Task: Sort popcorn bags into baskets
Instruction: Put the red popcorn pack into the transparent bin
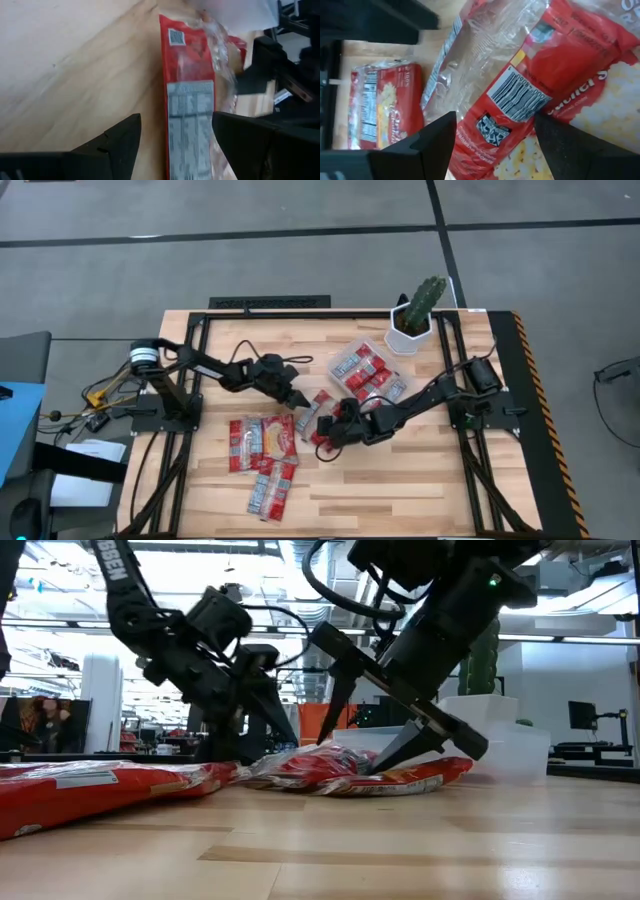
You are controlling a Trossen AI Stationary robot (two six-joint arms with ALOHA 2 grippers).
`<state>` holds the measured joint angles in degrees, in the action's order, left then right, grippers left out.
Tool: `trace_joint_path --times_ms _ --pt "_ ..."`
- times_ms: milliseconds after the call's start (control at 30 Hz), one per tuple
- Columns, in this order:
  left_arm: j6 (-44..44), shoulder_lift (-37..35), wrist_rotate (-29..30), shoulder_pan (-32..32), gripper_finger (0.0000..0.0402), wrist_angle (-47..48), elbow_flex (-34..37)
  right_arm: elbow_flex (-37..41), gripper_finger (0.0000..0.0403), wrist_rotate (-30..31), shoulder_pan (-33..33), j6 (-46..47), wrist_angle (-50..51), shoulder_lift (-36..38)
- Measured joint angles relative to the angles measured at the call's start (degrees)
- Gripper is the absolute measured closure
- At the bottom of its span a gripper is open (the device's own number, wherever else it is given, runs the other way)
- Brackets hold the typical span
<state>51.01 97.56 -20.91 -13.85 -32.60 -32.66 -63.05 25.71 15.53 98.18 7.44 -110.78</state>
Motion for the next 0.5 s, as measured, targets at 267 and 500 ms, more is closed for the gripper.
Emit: trace_joint_path --times_ms 267,500 --pt "-3.0 3.3 -2.5 0.3 0.0168 5.9 -4.4 0.0 0.0143 -0.1 -1.9 -2.4 -2.6 -0.9" --pt "-3.5 3.1 -2.8 0.5 0.0168 6.4 -4.4 0.0 0.0255 -1.9 -4.3 -6.8 -2.7 -1.0"
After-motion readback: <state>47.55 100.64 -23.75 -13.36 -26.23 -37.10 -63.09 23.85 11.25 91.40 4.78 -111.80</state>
